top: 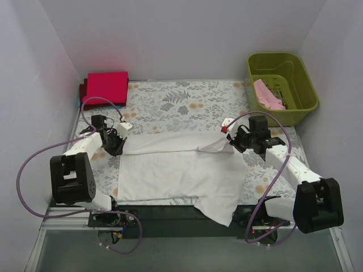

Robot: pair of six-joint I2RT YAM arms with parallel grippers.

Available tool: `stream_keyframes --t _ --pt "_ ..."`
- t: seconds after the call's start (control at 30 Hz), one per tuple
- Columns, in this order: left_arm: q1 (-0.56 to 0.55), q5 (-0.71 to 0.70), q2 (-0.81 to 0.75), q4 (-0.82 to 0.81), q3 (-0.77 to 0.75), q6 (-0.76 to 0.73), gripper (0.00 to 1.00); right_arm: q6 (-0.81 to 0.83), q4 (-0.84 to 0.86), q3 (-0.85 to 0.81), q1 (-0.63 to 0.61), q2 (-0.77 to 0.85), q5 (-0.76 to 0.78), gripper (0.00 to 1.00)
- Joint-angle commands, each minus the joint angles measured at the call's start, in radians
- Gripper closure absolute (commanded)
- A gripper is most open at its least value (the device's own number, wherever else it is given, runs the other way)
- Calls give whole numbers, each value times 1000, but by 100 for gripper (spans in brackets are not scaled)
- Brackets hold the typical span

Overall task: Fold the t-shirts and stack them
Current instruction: Fold the tshirt

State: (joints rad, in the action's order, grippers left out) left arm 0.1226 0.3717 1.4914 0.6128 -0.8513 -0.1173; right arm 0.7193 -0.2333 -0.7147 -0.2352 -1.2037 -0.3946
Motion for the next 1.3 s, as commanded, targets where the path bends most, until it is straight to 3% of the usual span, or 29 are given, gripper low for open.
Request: stream_keyframes --t 0.0,0.67,1.0,1.13,1.2,1.23,1.27 --pt "-1 -5 -2 -7 9 8 100 45 17 14 -23 -13 14 99" --pt "-3 18 -45 143 -89 16 100 153 -75 -35 -23 61 39 99" --pt "-1 30 -56 153 -11 -19 100 244 -115 -5 -24 58 33 99" --pt "-3 53 -57 240 -32 -67 84 314 -202 -17 -24 49 65 98" --pt "3 67 -80 304 -64 -105 73 332 -254 -66 -24 35 120 88" --pt "8 78 -88 324 -77 -116 71 335 -282 -95 -23 30 135 73" --pt "12 88 -92 343 -92 -126 70 350 -360 -124 -19 26 135 65"
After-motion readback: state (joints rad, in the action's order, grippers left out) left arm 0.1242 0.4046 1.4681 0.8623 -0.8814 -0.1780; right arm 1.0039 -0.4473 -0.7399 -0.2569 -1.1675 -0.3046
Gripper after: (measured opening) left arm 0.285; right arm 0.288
